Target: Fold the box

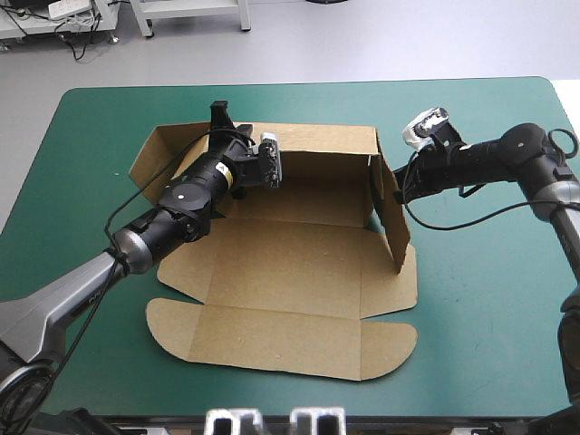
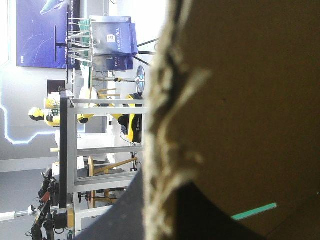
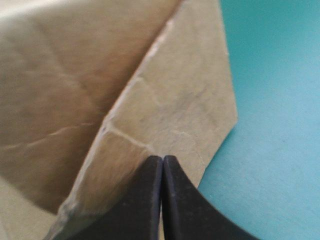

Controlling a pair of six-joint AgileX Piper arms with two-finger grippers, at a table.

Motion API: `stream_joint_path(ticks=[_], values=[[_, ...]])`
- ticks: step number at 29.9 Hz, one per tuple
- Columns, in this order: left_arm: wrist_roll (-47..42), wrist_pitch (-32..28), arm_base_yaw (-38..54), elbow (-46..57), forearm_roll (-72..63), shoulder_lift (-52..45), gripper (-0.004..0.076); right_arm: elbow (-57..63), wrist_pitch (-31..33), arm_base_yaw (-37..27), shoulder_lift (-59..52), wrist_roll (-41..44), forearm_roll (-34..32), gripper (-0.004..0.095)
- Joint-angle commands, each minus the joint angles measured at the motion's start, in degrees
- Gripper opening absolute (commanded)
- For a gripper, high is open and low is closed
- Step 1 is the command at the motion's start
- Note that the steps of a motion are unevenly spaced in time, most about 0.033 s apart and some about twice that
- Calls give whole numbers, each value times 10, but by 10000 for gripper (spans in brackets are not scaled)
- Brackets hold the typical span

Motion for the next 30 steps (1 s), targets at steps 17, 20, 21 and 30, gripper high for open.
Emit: stream_joint_path(ticks=[17, 20, 21, 30], values=[[0, 18, 11, -13, -37, -25, 13, 3, -11, 3, -34, -90, 46, -23], [50, 13, 11, 2, -37, -25, 13, 26, -30, 4, -34, -131, 55, -22], [62, 11, 11, 9, -37, -26, 13, 38, -40, 6, -34, -142, 57, -22], [59, -11, 11, 19, -48, -28, 13, 129, -116, 7, -87, -274, 152, -22]])
